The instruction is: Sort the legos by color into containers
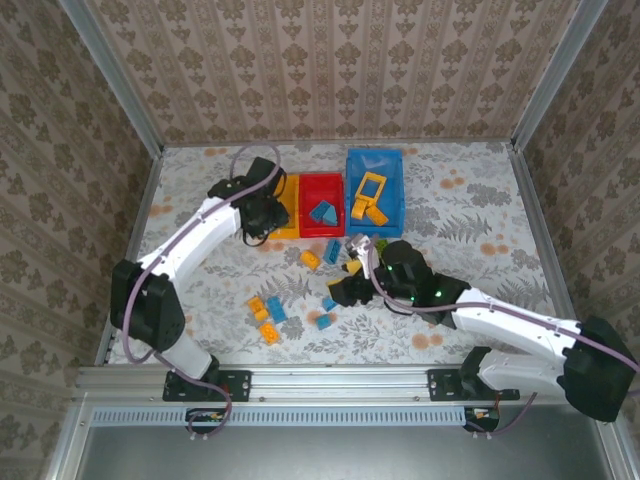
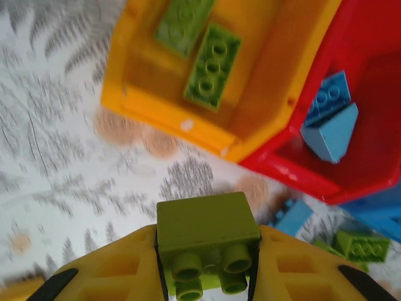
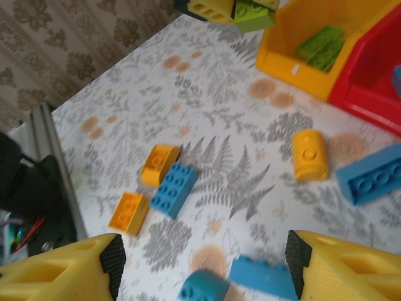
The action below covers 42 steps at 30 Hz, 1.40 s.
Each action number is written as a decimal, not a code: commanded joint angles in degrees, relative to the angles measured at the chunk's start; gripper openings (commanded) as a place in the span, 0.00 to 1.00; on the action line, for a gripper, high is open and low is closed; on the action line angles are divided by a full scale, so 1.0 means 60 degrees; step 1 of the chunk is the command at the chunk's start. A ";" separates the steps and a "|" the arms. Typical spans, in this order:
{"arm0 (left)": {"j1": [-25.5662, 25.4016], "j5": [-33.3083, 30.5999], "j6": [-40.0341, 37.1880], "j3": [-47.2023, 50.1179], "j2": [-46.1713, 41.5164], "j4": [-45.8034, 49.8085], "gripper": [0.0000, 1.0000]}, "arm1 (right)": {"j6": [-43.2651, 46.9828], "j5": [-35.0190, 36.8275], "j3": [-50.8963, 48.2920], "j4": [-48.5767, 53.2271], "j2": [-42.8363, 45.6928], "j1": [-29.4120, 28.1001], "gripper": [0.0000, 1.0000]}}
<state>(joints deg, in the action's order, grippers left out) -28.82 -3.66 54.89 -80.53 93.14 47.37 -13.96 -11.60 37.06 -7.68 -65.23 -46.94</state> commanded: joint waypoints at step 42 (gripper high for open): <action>0.1209 0.0463 -0.2421 -0.1708 0.1083 -0.0366 0.63 | -0.0147 0.2511 0.1878 -0.0018 -0.2291 -0.0846 0.73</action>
<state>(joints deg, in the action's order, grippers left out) -21.06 0.80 38.98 -95.15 105.97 44.71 -14.94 0.32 46.72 -11.18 -77.06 -50.57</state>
